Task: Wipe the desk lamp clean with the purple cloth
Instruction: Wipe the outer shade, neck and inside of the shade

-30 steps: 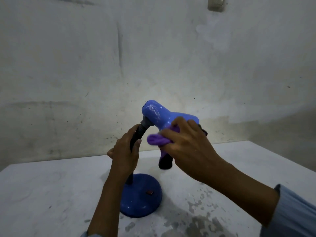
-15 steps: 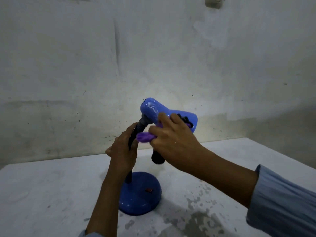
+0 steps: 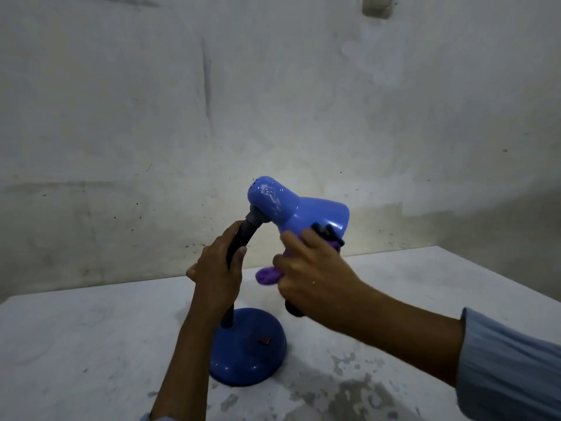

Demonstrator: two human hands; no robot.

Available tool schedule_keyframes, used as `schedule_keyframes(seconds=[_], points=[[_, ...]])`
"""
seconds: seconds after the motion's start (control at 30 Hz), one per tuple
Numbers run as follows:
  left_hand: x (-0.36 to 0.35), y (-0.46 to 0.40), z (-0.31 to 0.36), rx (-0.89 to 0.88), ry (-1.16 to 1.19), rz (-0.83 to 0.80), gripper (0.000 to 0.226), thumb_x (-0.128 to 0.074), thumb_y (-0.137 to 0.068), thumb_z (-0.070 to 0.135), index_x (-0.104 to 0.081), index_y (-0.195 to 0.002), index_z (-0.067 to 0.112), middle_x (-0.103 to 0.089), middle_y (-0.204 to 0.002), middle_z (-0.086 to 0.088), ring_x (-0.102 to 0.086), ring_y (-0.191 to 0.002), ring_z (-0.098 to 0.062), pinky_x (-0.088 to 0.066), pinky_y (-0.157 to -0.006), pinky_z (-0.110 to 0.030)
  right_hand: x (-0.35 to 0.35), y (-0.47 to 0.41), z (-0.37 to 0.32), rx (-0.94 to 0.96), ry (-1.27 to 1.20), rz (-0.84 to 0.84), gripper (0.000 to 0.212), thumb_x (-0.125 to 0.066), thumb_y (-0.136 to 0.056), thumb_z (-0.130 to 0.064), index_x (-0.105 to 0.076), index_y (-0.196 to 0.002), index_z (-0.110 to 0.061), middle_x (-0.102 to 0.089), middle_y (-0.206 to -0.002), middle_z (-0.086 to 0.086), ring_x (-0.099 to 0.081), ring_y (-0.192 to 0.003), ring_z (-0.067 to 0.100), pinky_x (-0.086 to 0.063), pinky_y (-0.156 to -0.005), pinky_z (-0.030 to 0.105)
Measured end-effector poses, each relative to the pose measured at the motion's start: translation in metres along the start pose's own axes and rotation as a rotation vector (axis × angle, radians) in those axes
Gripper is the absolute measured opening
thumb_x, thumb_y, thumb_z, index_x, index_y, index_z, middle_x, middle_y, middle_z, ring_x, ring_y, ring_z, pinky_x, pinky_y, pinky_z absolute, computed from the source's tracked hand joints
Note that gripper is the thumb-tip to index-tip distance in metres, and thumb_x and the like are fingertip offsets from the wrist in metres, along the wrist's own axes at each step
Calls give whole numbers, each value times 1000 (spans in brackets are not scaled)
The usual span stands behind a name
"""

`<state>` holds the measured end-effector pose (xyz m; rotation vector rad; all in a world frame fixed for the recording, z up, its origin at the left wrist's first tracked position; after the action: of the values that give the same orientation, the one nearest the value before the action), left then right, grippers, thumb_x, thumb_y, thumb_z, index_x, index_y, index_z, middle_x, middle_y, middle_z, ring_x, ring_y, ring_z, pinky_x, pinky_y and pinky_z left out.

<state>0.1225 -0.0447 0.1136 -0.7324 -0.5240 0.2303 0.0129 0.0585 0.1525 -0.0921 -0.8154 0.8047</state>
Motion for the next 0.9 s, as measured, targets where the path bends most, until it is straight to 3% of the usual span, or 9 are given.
schedule_keyframes(seconds=[0.07,0.13,0.2,0.33,0.4,0.47,0.6,0.77,0.9], points=[[0,0,-1,-1,-6,-5,42,-48,-95,19,-42,-135,26,-61,-115,-4,-51,-108,-25,-26,-88,-42,9,4,21,-71,-58,177,5,-62,-68,-20,-66,-68,-21,-64,-74,-5,-56,-87,25,-42,-73,35],[1,-1,0,-7,-8,-15,41,-48,-95,20,-42,-135,27,-61,-114,-3,-52,-108,-23,-26,-88,-42,13,7,45,-170,-111,310,20,-47,-70,-17,-67,-72,-21,-63,-79,-4,-55,-84,27,-36,-69,34],[1,-1,1,-18,1,-24,41,-48,-95,18,-42,-135,24,-61,-116,-4,-52,-109,-23,-29,-91,-44,12,12,72,-325,-267,410,25,-45,-71,-15,-69,-77,-19,-66,-83,-1,-52,-82,29,-35,-68,35],[1,1,3,-4,-6,-16,42,-48,-95,18,-42,-136,25,-61,-115,-7,-51,-105,-21,-24,-88,-38,-13,16,117,-668,-568,369,36,-51,-69,-4,-72,-93,-20,-67,-87,3,-47,-82,29,-41,-72,35],[1,1,2,21,-7,-15,42,-48,-95,19,-41,-136,26,-61,-115,-7,-51,-107,-23,-21,-86,-37,-24,12,134,-760,-634,301,42,-51,-72,-1,-71,-102,-23,-68,-96,5,-54,-90,32,-47,-79,37],[1,0,2,27,-1,-13,43,-48,-95,20,-41,-136,25,-61,-117,-7,-51,-109,-25,-20,-86,-37,-20,6,138,-794,-734,390,45,-51,-71,2,-71,-103,-22,-69,-98,5,-56,-93,32,-49,-80,38],[3,1,3,7,2,-8,42,-49,-95,19,-42,-136,25,-61,-119,-5,-53,-111,-24,-24,-89,-38,1,-10,101,-520,-607,487,44,-50,-65,-6,-72,-100,-20,-68,-90,5,-45,-81,27,-38,-72,31],[2,0,2,22,0,-24,42,-48,-95,22,-40,-136,29,-60,-120,-1,-52,-112,-22,-25,-90,-41,8,-1,73,-218,-337,548,26,-57,-75,-16,-73,-95,-12,-70,-97,7,-56,-83,31,-43,-68,35],[1,1,3,23,10,-17,42,-48,-95,22,-42,-136,30,-61,-117,-1,-52,-109,-21,-25,-87,-40,0,-3,52,37,-186,373,25,-76,-69,-15,-71,-93,-17,-70,-99,-1,-58,-91,28,-46,-71,39]])
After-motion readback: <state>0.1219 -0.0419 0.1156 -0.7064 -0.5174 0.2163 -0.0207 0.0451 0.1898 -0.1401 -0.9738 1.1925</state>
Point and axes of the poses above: each hand's wrist, its own y-axis away from the middle knuckle, its own x-axis out of the back of the hand, z = x × y, the point moved 5 cm from there along -y, towards the middle knuckle
